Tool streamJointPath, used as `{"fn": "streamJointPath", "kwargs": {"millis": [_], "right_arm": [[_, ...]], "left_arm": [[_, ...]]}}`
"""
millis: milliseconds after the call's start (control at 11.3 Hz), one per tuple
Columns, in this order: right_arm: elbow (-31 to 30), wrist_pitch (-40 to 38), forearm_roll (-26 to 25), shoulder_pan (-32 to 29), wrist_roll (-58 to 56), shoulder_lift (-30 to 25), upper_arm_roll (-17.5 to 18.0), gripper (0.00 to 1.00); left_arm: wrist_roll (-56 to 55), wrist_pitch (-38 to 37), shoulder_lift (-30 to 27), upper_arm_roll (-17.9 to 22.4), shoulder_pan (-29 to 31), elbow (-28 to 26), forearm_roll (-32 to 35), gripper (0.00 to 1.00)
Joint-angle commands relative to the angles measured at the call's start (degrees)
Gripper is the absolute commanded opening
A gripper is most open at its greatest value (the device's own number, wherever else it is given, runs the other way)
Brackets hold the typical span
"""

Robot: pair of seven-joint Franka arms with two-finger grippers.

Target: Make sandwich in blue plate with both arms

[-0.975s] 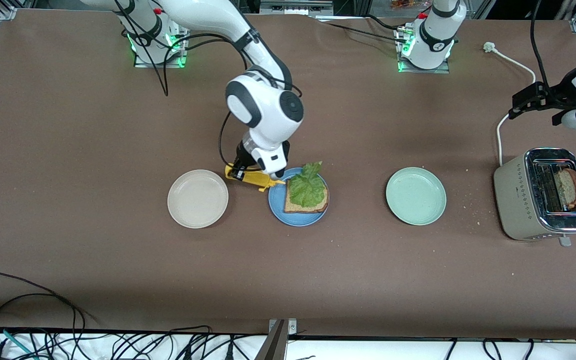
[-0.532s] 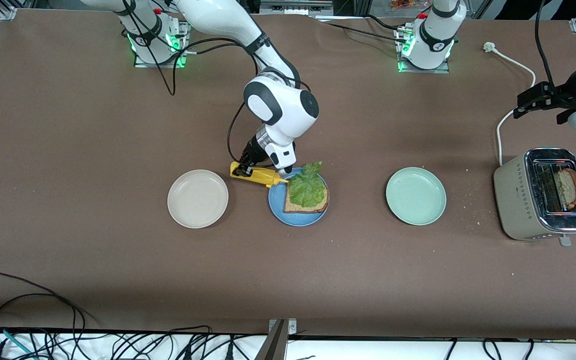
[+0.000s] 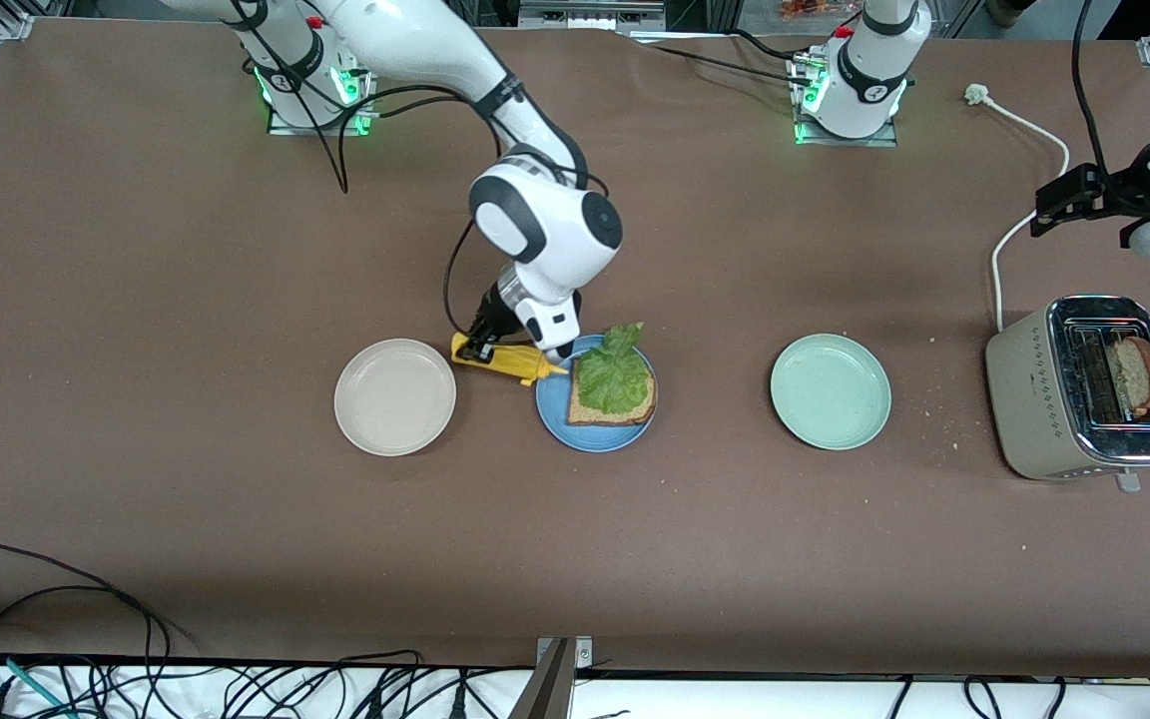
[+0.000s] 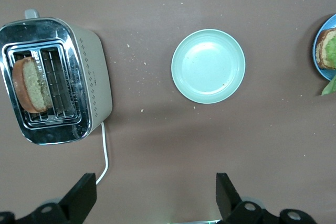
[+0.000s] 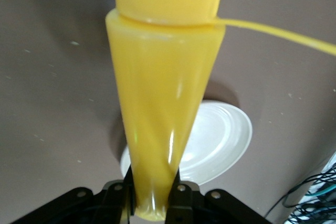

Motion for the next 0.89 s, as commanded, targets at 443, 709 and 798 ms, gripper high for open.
{"fn": "streamJointPath", "kwargs": {"millis": [443, 709, 798], "right_arm": [[0.9, 0.4, 13.5, -28.8, -24.2, -7.6, 13.8, 0.0], [1.7, 1.3, 26.9, -36.2, -38.3, -7.6, 13.3, 0.0], [1.9, 1.6, 29.7, -38.5, -42.5, -7.4, 13.2, 0.0]], "left_arm": [[1.2, -3.1, 2.9, 0.1, 3.9, 6.6, 0.4, 1.0], [1.6, -4.4, 3.0, 0.2, 3.9, 8.6, 1.2, 1.0], [1.6, -4.4, 3.0, 0.4, 4.0, 8.9, 0.5, 1.0]]}}
